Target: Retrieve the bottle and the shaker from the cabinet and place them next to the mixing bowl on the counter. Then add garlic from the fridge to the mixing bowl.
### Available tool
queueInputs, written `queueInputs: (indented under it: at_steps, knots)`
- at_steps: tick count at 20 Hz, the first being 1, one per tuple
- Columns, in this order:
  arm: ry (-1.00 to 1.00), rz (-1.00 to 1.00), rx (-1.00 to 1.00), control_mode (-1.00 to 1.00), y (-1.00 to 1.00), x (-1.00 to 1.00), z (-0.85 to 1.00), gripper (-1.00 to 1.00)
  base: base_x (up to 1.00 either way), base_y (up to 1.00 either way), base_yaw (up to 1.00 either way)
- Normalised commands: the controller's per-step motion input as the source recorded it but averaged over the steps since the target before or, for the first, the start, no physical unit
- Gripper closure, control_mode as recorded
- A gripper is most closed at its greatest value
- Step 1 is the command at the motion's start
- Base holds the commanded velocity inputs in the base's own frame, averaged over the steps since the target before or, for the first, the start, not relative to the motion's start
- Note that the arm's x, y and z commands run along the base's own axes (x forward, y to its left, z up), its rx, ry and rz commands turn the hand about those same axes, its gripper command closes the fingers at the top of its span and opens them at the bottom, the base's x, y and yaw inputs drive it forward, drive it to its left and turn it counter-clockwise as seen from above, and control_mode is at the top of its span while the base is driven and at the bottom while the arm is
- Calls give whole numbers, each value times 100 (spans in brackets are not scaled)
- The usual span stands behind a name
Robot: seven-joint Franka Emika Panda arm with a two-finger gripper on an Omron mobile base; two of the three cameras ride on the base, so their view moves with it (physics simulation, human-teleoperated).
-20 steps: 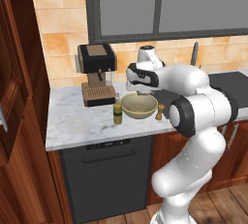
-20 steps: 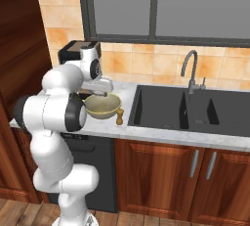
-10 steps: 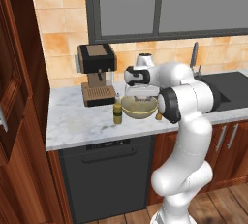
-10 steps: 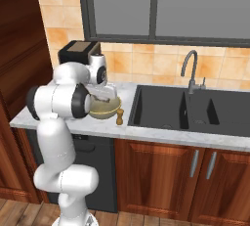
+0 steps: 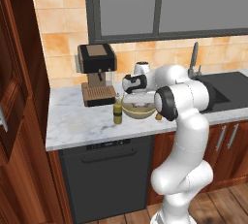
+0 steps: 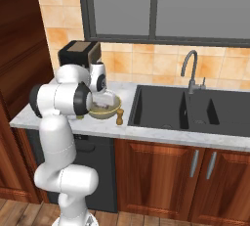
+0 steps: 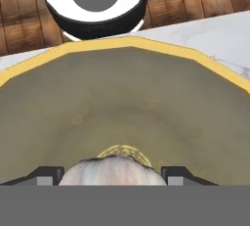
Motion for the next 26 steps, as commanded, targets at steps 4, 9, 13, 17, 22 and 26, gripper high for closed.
queueInputs:
  at_steps: [4, 9, 13, 17, 22, 26]
  knots:
    - [0, 0, 4, -100, 6, 0, -14, -100, 0, 0, 0]
    - [-1, 0, 1, -100, 2, 0, -2, -100, 0, 0, 0]
    - [0, 0, -2, -100, 0, 3, 12, -100, 0, 0, 0]
    - [1, 0, -4, -100, 0, 0, 32, -100, 0, 0, 0]
    - [5, 0, -2, -100, 0, -7, 56, -100, 0, 0, 0]
    - [0, 0, 0, -100, -2, -69, 79, -100, 0, 0, 0]
